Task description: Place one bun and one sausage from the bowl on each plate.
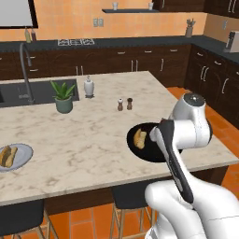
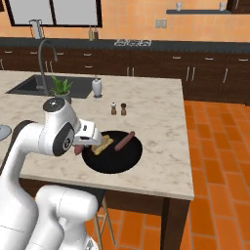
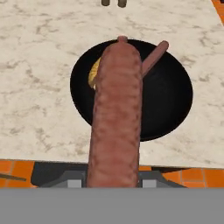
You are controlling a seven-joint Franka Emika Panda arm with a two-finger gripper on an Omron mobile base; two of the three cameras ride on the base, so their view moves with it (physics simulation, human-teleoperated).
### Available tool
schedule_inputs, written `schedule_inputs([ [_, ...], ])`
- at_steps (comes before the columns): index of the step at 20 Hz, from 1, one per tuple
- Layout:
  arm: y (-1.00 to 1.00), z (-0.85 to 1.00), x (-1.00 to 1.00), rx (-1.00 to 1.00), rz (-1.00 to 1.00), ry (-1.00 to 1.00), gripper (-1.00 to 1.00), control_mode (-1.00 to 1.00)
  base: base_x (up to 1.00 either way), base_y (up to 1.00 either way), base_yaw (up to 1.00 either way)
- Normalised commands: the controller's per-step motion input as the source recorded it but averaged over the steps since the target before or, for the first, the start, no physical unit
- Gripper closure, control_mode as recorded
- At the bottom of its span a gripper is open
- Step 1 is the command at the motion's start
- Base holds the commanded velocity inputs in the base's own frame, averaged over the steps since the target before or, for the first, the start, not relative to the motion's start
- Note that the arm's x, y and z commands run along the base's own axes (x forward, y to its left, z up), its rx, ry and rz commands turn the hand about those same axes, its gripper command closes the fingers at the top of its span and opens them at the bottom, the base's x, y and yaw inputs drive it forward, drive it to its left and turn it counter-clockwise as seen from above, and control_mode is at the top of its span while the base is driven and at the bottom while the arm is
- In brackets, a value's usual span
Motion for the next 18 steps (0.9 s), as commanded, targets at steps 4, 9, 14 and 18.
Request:
schedule_inputs([
  [4,-0.05,0.43,-0.38,0.05,-0.17,0.16,1.0,-1.0,0.0,0.0,0.0],
  [9,0.0,0.0,0.0,0.0,0.0,0.0,1.0,-1.0,0.0,0.0,0.0],
  [14,0.23,-0.02,-0.01,0.0,0.0,0.0,1.0,1.0,0.0,0.4,0.0],
  [18,0.0,0.0,0.0,0.0,0.0,0.0,1.0,1.0,0.0,1.0,0.0],
])
